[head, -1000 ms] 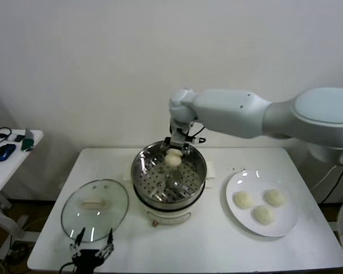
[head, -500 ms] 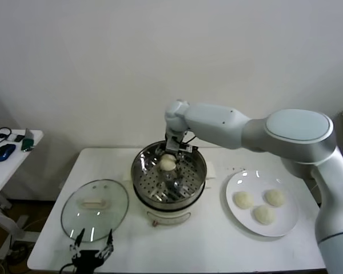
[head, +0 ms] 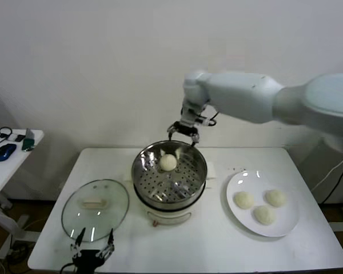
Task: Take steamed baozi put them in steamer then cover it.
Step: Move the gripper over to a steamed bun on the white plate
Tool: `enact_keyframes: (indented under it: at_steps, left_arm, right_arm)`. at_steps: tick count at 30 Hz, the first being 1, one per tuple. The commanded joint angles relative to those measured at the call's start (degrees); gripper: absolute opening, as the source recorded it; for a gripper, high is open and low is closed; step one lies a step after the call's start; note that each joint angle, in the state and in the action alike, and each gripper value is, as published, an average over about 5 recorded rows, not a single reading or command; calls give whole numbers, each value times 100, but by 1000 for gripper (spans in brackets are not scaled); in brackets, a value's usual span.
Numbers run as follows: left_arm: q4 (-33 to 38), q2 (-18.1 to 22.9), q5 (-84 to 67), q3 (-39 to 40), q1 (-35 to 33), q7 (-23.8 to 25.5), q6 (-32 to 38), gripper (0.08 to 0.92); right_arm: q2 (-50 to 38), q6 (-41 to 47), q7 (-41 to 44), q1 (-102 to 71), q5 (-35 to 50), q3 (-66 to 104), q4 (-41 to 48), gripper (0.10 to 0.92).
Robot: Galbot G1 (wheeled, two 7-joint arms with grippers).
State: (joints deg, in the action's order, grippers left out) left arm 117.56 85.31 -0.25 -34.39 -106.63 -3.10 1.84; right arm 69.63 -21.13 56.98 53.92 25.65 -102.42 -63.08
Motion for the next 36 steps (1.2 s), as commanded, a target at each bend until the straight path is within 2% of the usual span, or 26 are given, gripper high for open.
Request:
enact_keyframes:
  at_steps: [1,6,11,17,25,36]
  left_arm:
    - [-43,-20,-44,-11,96,14,-13,823]
    - [-32,-17,-98,-1,161,26,-39,823]
    - [-28,-23,-102,-8,178,28,-53,823]
    - [-64,-33,-99,-10,146,21,-38,823]
    - [-102,-40,-56,-27,103,9,-17,823]
    - [-158,-24,-46,-31,50,-21,19,823]
  right_arm:
    - [-2401,2999,-63,1597,1653,-2132,-2117,823]
    - [-3170,3950,-753,1119,1627,-2255,-2880,823]
    - [-3405,4256,-1083,24,1455,-1530,-2876,823]
    - [-3386,4257,-1222,-1321,816,-476,-2326,823]
    - [-2879,3989,-1106,-2694,26,525,-1265,823]
    - [-2352,3885,-1353,-3446,-39,1362,-578,823]
